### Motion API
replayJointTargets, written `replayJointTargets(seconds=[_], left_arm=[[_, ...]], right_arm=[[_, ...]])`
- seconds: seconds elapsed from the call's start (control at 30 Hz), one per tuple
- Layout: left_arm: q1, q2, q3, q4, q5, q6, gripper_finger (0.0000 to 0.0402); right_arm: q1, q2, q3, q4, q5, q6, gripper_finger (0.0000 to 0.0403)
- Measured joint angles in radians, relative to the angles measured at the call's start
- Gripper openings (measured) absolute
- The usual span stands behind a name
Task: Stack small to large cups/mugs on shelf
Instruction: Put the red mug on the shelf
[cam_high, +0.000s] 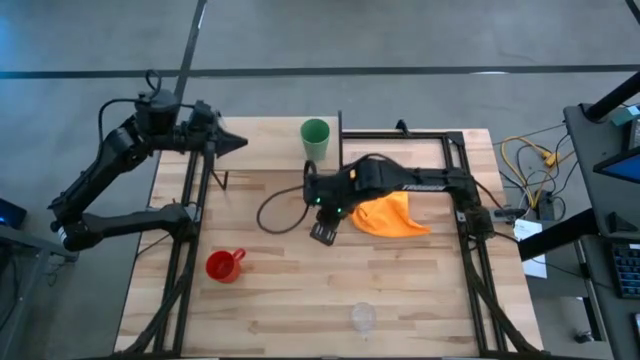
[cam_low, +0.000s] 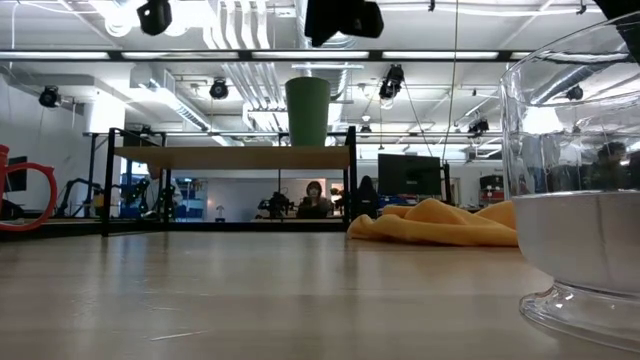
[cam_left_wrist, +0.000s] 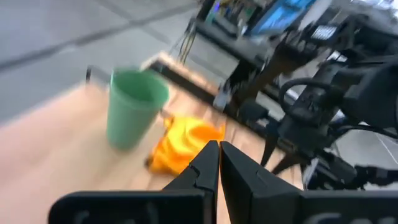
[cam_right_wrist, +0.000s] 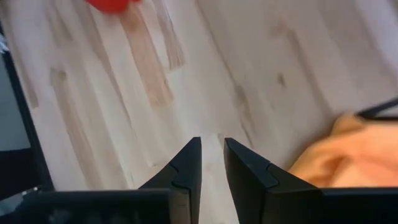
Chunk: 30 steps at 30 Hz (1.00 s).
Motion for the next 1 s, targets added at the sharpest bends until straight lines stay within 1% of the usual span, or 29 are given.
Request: replayJointTargets(seconds=[0.17,0.37,0.5,0.63,0.7,0.87,1.0], left_arm=[[0.000,-0.020,0.000,-0.216,0.000,0.055,0.0000],[-0.004,-0.027,0.000,-0.465,-0.001,0.057,0.0000],[-0.020,-0.030,0.000,-0.614,-0.002,0.059,0.0000],[-0.052,-0.043,-0.001,-0.779,0.005,0.061,0.0000],[-0.077,-0.053,-0.006,-0.822,0.005,0.066,0.0000],[-0.159,-0.085,-0.011,-0.821,0.007,0.124,0.0000],[-0.213,-0.098,-0.013,-0.819,-0.059,0.134,0.0000]], right_arm=[[0.029,0.013,-0.067,0.003,-0.003,0.063,0.0065],[0.040,0.014,-0.126,0.013,-0.003,0.134,0.0061],[0.040,0.014,-0.137,0.040,-0.002,0.133,0.0063],[0.040,0.014,-0.137,0.058,0.000,0.094,0.0063],[0.038,0.014,-0.136,0.059,0.000,0.071,0.0061],[0.037,0.014,-0.136,0.058,0.000,0.046,0.0059],[0.041,0.014,-0.136,0.058,0.000,0.045,0.0061]])
